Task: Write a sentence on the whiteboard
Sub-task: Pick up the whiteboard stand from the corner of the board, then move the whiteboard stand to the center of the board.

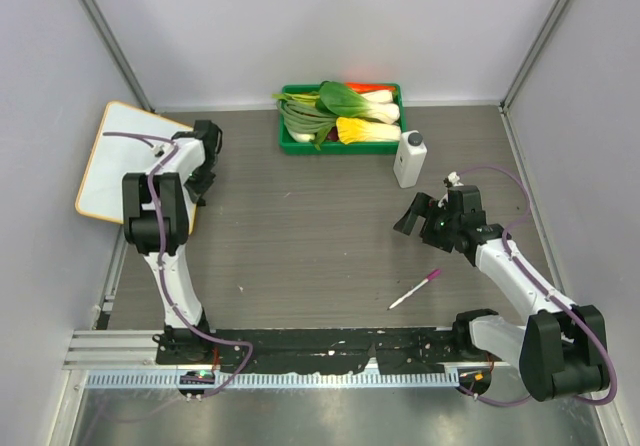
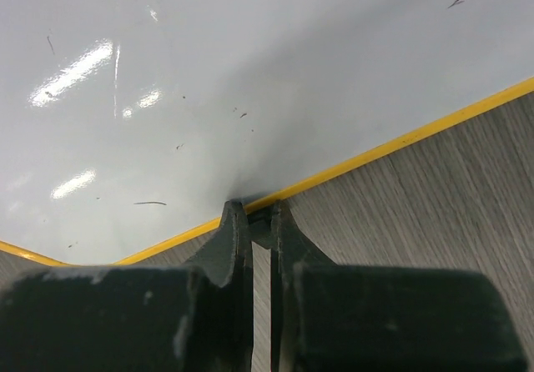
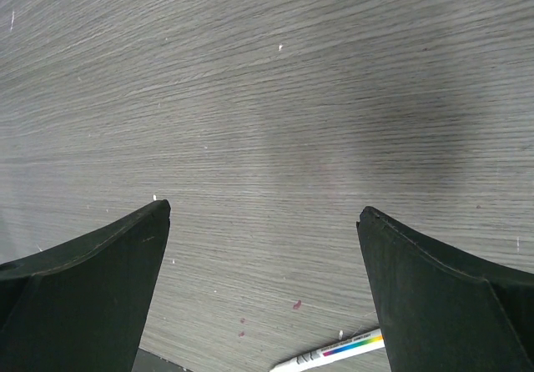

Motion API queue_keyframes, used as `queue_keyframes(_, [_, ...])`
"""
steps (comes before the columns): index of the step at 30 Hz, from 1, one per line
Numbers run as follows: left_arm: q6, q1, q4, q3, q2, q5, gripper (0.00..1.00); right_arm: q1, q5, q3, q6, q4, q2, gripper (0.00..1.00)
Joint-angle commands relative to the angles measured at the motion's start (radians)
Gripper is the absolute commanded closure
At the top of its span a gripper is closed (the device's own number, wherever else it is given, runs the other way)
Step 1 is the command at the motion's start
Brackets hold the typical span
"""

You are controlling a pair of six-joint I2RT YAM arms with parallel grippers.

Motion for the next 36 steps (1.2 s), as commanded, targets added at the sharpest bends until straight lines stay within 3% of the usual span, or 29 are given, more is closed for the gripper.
queue_keyframes(1, [0.038, 0.005, 0.052, -0.108, -0.016, 0.06, 1.0, -0.004, -0.013, 0.022, -0.014, 0.005, -0.024, 0.01])
queue_keyframes(11, [0.039, -0.122, 0.053, -0.275, -0.14, 0.062, 1.0, -0.004, -0.016, 0.022, -0.005, -0.007, -0.051, 0.01])
queue_keyframes(23, [0.041, -0.288, -0.03, -0.289, -0.18, 0.017, 1.0, -0.004, -0.023, 0.031, -0.011, -0.03, -0.066, 0.01])
queue_keyframes(36, [-0.021, -0.548, -0.099, -0.287, -0.212, -0.013, 1.0, -0.004, -0.007, 0.072, -0.017, -0.076, -0.106, 0.01])
